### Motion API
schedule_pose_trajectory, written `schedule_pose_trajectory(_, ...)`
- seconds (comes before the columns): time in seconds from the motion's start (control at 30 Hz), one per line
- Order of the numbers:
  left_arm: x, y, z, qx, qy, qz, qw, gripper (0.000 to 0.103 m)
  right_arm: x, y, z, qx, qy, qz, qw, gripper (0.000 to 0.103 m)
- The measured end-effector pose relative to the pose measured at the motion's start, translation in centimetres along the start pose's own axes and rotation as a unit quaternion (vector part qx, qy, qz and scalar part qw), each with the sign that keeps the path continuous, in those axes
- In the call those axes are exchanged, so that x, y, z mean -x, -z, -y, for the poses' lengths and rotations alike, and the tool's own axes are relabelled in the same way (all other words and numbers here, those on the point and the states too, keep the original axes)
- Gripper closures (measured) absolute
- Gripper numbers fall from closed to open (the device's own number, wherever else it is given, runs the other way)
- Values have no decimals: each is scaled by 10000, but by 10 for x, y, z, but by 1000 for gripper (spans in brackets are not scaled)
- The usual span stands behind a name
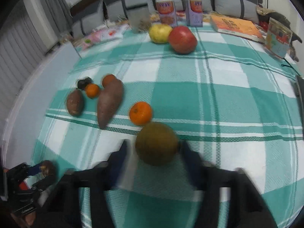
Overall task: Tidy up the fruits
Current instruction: 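Grasp the dark passion fruit with the left tool while the right tool grasps the brown-green fruit, then carry both fruits over the white box and open both tools to drop them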
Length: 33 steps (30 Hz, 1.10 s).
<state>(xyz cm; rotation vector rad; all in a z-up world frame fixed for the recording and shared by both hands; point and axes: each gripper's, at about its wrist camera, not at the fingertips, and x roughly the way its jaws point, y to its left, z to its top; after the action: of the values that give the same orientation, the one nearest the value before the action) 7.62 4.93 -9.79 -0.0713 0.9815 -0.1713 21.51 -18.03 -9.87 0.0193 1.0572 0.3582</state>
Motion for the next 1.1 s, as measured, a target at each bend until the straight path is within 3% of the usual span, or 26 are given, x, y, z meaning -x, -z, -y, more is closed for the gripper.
schedule_pose_trajectory(0.17, 10, -2, 2, 30, 154, 111, 9998, 58, 28, 20, -2, -278, -553, -34, 9981, 54)
schedule_pose_trajectory(0.33, 36, -8, 6, 178, 432, 283, 9985, 58, 46, 38, -21, -339, -850, -145, 9957, 54)
schedule_pose_trajectory(0.53, 117, -34, -25, 594, 600, 871, 9926, 58, 88, 1, -104, 25, -1723, 219, 9848, 54)
schedule_pose_trajectory(0.67, 172, -53, -83, 902, 20, 1278, 9877, 58, 113, -33, -198, 603, -2425, 422, 9674, 54)
schedule_pose_trajectory(0.77, 187, -52, -139, 1213, -593, 1353, 9816, 58, 109, -46, -269, 961, -2758, 363, 9557, 54)
schedule_pose_trajectory(0.9, 179, -31, -224, 1952, -1285, 1033, 9668, 58, 69, -40, -349, 1424, -2683, -42, 9527, 54)
schedule_pose_trajectory(1.0, 165, -15, -263, 2251, -1640, 721, 9577, 58, 35, -23, -390, 1708, -2549, -376, 9510, 54)
schedule_pose_trajectory(1.1, 148, -2, -277, 2390, -1771, 437, 9537, 57, 1, -14, -414, 1937, -2246, -655, 9528, 54)
